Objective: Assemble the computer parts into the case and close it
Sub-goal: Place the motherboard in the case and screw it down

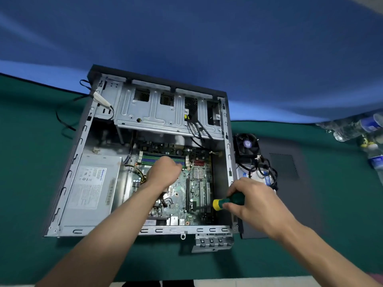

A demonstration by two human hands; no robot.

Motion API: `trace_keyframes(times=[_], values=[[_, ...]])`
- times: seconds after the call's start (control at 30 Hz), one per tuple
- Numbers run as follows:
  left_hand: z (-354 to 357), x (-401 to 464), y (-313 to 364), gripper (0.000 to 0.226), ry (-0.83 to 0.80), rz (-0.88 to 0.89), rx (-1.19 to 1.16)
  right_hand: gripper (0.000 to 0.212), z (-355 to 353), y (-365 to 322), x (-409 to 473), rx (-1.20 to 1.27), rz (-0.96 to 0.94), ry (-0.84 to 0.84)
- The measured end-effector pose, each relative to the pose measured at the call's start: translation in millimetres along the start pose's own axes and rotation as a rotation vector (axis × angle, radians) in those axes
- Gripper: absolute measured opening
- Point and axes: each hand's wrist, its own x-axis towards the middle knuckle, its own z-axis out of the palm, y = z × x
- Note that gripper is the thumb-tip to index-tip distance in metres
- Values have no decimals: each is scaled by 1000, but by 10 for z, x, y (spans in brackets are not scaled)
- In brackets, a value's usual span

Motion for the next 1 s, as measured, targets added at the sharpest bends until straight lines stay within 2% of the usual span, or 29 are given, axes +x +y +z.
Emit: trace_keyframes(times=[0.3, 0.63, 0.8, 0.93, 1.0], values=[[-26, 3, 16, 44, 4, 29, 62, 24, 97, -172, 104, -116, -87, -151], [41, 35, 6, 43, -7, 43, 88, 26, 78, -291, 119, -184, -75, -179], [70, 22, 30, 43, -22, 42, 131, 34, -6, -391, 133, -71, -102, -274], [72, 19, 35, 42, -31, 45, 140, 23, 18, -463, 171, -135, -119, -210], [68, 9, 44, 40, -40, 43, 133, 30, 53, -487, 183, -211, -92, -192]])
